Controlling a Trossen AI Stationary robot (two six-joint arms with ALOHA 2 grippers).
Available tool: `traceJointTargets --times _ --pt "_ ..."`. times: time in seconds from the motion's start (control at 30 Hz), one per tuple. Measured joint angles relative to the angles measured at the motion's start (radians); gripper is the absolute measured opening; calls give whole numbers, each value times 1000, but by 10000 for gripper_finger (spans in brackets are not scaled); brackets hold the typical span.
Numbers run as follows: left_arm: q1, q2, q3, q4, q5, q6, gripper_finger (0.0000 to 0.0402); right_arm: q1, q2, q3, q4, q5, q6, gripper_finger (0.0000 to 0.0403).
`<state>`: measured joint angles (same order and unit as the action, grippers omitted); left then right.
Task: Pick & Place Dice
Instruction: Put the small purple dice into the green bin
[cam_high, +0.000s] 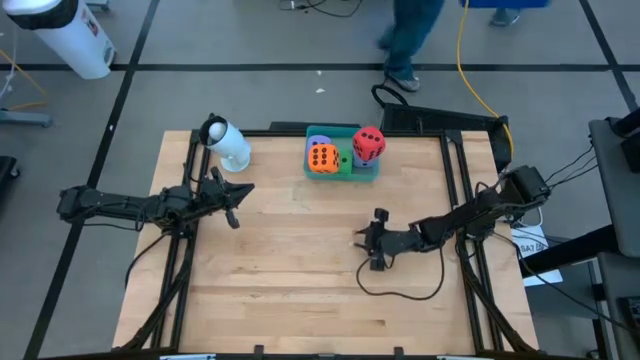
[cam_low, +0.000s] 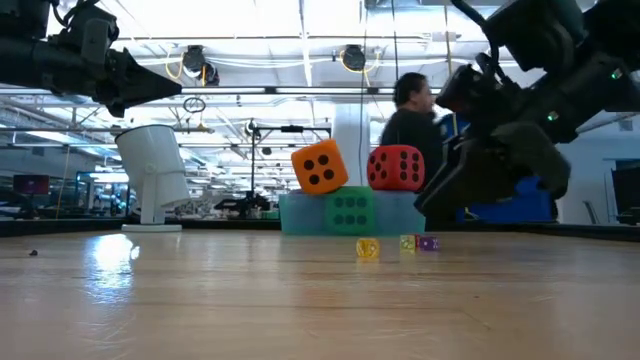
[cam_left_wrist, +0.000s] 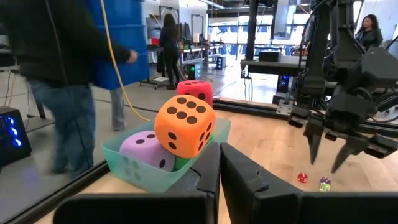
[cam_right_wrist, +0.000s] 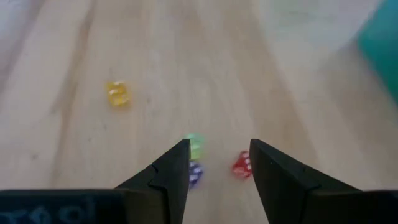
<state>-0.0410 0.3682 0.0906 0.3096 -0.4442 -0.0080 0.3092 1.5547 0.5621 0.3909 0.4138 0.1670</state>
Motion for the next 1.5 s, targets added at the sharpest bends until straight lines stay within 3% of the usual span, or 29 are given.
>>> traceJointTargets --times 0.17,0.4,0.53,0.87,1.3,1.5 --pt "0 0 0 0 0 -1 19 9 -1 0 -29 -133 1 155" --pt "0 0 0 0 1 -1 19 34 -1 -23 -55 -43 29 155" --pt "0 0 0 0 1 -1 19 34 13 -53 22 -21 89 155" --pt "0 0 0 -14 1 -14 19 43 150 -83 224 -14 154 155" --pt "0 0 0 -22 -1 -14 19 38 197 -82 286 7 138 154" --pt "0 0 0 -21 -2 -16 19 38 198 -82 278 4 135 115"
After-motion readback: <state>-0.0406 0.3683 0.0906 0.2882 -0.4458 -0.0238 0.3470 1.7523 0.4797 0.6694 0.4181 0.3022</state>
